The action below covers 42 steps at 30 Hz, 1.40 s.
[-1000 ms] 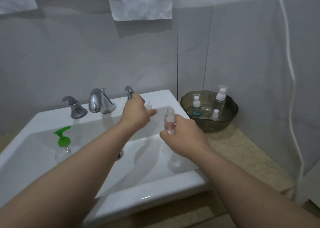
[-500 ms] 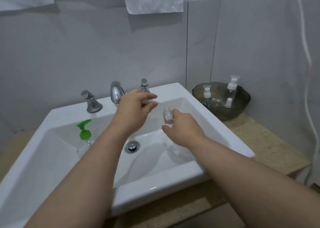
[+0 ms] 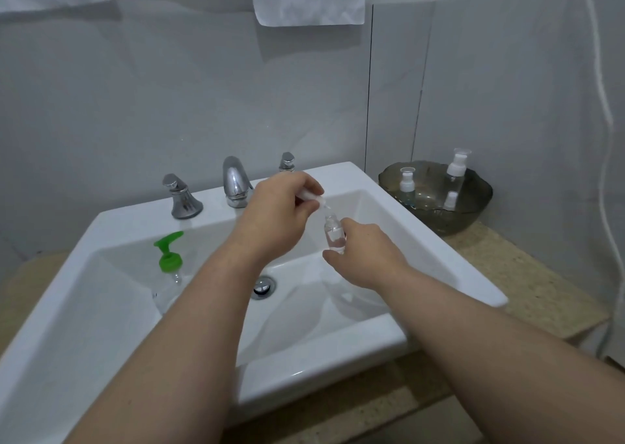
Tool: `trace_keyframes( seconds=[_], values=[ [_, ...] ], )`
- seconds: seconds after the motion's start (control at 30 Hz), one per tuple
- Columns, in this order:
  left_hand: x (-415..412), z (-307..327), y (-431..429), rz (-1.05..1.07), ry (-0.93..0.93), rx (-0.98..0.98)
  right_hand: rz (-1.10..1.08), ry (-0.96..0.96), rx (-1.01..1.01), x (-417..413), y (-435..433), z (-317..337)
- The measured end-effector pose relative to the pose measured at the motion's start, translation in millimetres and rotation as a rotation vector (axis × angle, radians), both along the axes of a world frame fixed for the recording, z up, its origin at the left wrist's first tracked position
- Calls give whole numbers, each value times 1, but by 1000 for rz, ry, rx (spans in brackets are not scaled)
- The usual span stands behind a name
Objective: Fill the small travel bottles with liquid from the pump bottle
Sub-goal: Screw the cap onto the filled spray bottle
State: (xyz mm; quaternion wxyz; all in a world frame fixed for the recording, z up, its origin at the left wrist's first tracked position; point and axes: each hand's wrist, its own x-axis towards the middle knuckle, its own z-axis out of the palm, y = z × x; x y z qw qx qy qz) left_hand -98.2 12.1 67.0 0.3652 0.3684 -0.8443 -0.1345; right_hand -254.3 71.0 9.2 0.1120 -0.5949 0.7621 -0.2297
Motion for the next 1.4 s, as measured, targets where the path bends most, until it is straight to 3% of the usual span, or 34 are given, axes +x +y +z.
trace_keyframes(
  seconds=[0.27,0.63,1.4],
  values=[
    [-2,-3,-4,-25,-150,-23,18,-11,-1,-1,-1,-1],
    [-2,-7,-10,125,-351,74,111,-38,-21,-2,-3,-7],
    [0,-15,-11,-28,-164,182,164,-77,38,-4,-10,-14]
  ],
)
